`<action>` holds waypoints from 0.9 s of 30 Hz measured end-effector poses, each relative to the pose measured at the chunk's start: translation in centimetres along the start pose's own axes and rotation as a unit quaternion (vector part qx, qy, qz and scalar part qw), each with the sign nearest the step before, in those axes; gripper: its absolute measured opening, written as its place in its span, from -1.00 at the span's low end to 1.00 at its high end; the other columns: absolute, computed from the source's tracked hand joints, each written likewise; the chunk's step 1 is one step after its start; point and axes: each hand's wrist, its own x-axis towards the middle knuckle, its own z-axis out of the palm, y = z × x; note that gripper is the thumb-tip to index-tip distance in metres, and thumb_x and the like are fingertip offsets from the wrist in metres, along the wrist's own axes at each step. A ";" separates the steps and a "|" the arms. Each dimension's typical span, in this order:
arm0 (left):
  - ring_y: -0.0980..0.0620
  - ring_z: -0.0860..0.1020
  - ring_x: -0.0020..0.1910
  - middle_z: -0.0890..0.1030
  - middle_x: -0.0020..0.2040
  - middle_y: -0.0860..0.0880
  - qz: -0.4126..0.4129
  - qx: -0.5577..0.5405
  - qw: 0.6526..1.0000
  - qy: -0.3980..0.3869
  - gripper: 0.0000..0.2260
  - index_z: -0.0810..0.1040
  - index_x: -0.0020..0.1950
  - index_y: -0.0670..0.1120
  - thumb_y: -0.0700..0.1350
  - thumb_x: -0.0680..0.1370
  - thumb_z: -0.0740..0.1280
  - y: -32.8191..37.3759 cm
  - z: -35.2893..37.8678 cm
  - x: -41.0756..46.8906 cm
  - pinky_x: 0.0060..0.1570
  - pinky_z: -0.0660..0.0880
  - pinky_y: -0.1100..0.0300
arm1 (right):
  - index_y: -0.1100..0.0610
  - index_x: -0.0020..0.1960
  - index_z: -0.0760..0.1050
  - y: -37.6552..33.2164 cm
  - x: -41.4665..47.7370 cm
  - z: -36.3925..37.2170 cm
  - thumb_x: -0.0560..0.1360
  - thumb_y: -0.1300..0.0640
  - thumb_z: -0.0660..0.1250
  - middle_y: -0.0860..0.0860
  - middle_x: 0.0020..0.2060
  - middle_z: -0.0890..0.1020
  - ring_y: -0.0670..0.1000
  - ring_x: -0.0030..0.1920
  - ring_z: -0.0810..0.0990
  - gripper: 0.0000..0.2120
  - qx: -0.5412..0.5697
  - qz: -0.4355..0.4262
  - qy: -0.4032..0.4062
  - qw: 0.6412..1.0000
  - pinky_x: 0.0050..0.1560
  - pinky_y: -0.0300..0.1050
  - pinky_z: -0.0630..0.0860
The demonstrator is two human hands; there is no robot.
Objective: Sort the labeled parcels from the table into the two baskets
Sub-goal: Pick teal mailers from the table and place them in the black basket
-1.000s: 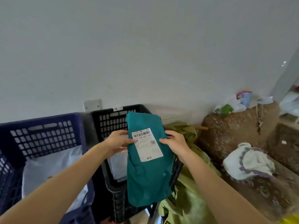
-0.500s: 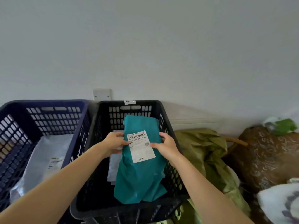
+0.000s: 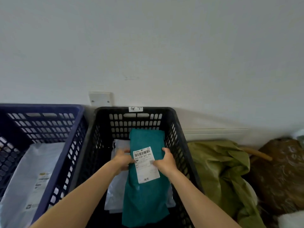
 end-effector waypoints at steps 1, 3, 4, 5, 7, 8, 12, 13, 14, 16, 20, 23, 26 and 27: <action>-0.04 0.58 -0.14 0.61 -0.04 -0.17 -0.002 -0.005 1.000 0.011 -0.55 0.42 0.33 -0.21 -0.43 0.47 0.36 -0.2 0.1 0.7 -0.30 0.55 0.13 | 0.11 0.48 0.18 0.2 0.6 0.4 0.41 0.24 0.46 0.08 0.30 0.45 0.06 0.24 0.47 -0.27 -0.005 0.006 0.000 1.000 0.21 -0.09 0.47; -0.14 0.59 -0.02 0.60 0.09 -0.25 0.010 0.003 0.999 0.038 -0.52 0.43 0.32 -0.27 -0.43 0.43 0.41 -0.5 0.0 1.9 -0.05 0.58 0.03 | 0.11 0.48 0.17 0.4 1.7 1.2 0.40 0.22 0.49 0.09 0.33 0.42 0.08 0.29 0.44 -0.24 -0.011 0.011 -0.006 1.000 0.29 -0.03 0.44; -0.17 0.58 0.04 0.59 0.12 -0.27 0.017 0.013 0.999 0.048 -0.52 0.44 0.31 -0.29 -0.41 0.41 0.44 -0.6 -0.1 2.3 0.07 0.56 0.00 | 0.11 0.48 0.17 0.6 2.2 1.5 0.39 0.22 0.50 0.10 0.33 0.42 0.09 0.30 0.44 -0.22 -0.011 0.011 -0.013 1.000 0.31 0.00 0.43; -0.19 0.58 0.08 0.59 0.14 -0.26 0.024 0.023 0.998 0.056 -0.52 0.46 0.29 -0.30 -0.39 0.39 0.47 -0.8 -0.3 2.7 0.13 0.54 -0.01 | 0.12 0.48 0.17 0.8 2.6 1.9 0.38 0.22 0.51 0.10 0.33 0.44 0.09 0.29 0.45 -0.21 -0.009 0.013 -0.020 1.000 0.31 0.00 0.43; -0.14 0.57 0.05 0.60 0.13 -0.23 0.033 0.036 0.997 0.067 -0.54 0.49 0.25 -0.28 -0.34 0.38 0.50 -1.1 -0.4 3.1 0.12 0.53 0.07 | 0.14 0.48 0.18 1.0 3.1 2.3 0.37 0.24 0.51 0.11 0.31 0.47 0.04 0.22 0.47 -0.21 0.005 0.012 -0.033 0.999 0.26 -0.09 0.46; -0.10 0.57 0.01 0.60 0.12 -0.20 0.034 0.041 0.996 0.073 -0.57 0.50 0.23 -0.25 -0.32 0.39 0.50 -1.3 -0.5 3.3 0.06 0.52 0.13 | 0.16 0.48 0.18 1.2 3.4 2.6 0.37 0.26 0.51 0.10 0.29 0.47 0.00 0.17 0.47 -0.22 0.014 0.010 -0.038 0.999 0.19 -0.18 0.47; -0.02 0.53 -0.06 0.61 0.13 -0.14 0.044 0.109 0.989 0.092 -0.67 0.49 0.23 -0.16 -0.29 0.48 0.37 -2.0 -0.7 3.3 -0.05 0.48 0.21 | 0.15 0.36 0.29 2.2 3.5 3.7 0.34 0.37 0.51 -0.03 0.04 0.52 -0.24 -0.14 0.46 -0.32 0.046 -0.003 -0.045 0.998 -0.25 -0.56 0.41; -0.02 0.54 -0.07 0.61 0.12 -0.13 0.044 0.127 0.986 0.097 -0.67 0.48 0.24 -0.13 -0.30 0.49 0.34 -2.2 -0.8 3.3 -0.05 0.49 0.20 | 0.13 0.32 0.31 2.4 3.4 4.0 0.35 0.37 0.51 -0.02 0.06 0.53 -0.25 -0.14 0.47 -0.36 0.049 -0.007 -0.045 0.998 -0.26 -0.57 0.40; -0.03 0.55 -0.07 0.61 0.10 -0.12 0.042 0.140 0.984 0.105 -0.66 0.47 0.26 -0.10 -0.30 0.50 0.31 -2.3 -0.9 3.2 -0.06 0.51 0.18 | 0.13 0.32 0.32 2.6 3.2 4.4 0.35 0.35 0.51 0.01 0.11 0.53 -0.22 -0.09 0.49 -0.37 0.046 -0.013 -0.045 0.998 -0.19 -0.55 0.42; -0.06 0.56 -0.05 0.60 0.08 -0.11 0.030 0.156 0.978 0.134 -0.63 0.42 0.30 -0.10 -0.30 0.50 0.28 -2.3 -1.3 3.1 -0.08 0.52 0.15 | 0.14 0.36 0.34 2.7 2.9 5.2 0.37 0.33 0.50 0.04 0.21 0.52 -0.11 0.08 0.49 -0.37 0.042 -0.030 -0.048 0.997 -0.02 -0.45 0.43; -0.19 0.50 0.18 0.47 0.27 -0.19 -0.021 0.203 0.962 0.182 -0.59 0.32 0.34 -0.18 -0.25 0.50 0.27 -2.1 -2.3 2.7 0.13 0.48 0.06 | 0.17 0.41 0.33 1.9 2.9 7.5 0.38 0.29 0.51 0.06 0.27 0.50 0.01 0.25 0.48 -0.33 0.045 -0.049 -0.074 0.995 0.29 -0.10 0.45; -0.24 0.38 0.31 0.32 0.36 -0.22 -0.050 0.261 0.945 0.190 -0.47 0.17 0.43 -0.19 -0.19 0.51 0.28 -2.1 -2.6 2.6 0.26 0.39 -0.05 | 0.15 0.43 0.33 1.6 3.3 8.7 0.39 0.30 0.49 0.06 0.27 0.51 0.02 0.24 0.49 -0.33 0.050 -0.057 -0.101 0.992 0.30 -0.08 0.46; -0.25 0.35 0.33 0.29 0.37 -0.23 -0.048 0.296 0.935 0.192 -0.40 0.09 0.46 -0.17 -0.17 0.50 0.30 -2.4 -2.5 2.3 0.28 0.36 -0.08 | 0.12 0.45 0.31 2.0 3.7 9.4 0.39 0.37 0.45 0.01 0.25 0.53 -0.05 0.17 0.51 -0.31 0.040 -0.060 -0.130 0.989 0.20 -0.23 0.48; -0.25 0.35 0.33 0.30 0.37 -0.23 -0.048 0.299 0.933 0.196 -0.37 0.08 0.46 -0.16 -0.15 0.49 0.32 -2.6 -2.5 2.3 0.27 0.36 -0.08 | 0.11 0.47 0.28 2.2 3.8 9.5 0.40 0.40 0.42 0.00 0.26 0.51 -0.05 0.19 0.50 -0.29 0.032 -0.059 -0.142 0.988 0.21 -0.24 0.47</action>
